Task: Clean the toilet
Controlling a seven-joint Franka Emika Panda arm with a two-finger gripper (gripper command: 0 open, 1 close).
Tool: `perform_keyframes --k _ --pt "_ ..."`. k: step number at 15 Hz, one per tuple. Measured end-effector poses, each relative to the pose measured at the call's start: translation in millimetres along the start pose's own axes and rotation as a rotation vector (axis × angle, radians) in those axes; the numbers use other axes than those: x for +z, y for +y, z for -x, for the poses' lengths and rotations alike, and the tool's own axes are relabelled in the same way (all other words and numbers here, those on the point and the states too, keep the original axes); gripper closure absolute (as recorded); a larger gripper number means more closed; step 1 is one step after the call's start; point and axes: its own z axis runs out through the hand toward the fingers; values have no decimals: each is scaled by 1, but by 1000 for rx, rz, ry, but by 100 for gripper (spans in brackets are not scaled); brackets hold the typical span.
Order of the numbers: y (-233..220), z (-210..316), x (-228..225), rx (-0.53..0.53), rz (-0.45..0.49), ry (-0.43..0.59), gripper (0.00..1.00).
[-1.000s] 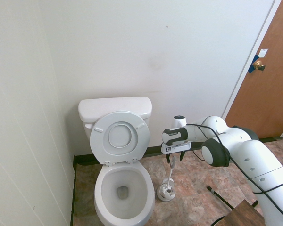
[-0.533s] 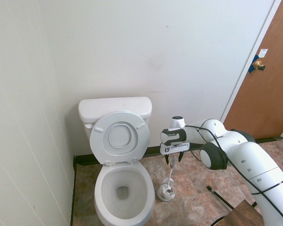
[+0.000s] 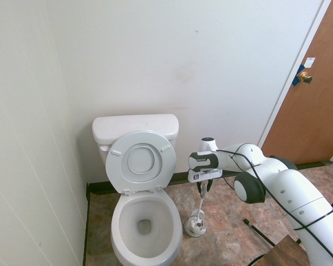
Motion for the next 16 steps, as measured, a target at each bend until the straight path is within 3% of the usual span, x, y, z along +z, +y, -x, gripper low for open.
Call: perform_keyframes --k 9,16 --pt "-4 -5 -1 3 -46 52 100" --pt "18 6 10 25 -95 98 100"
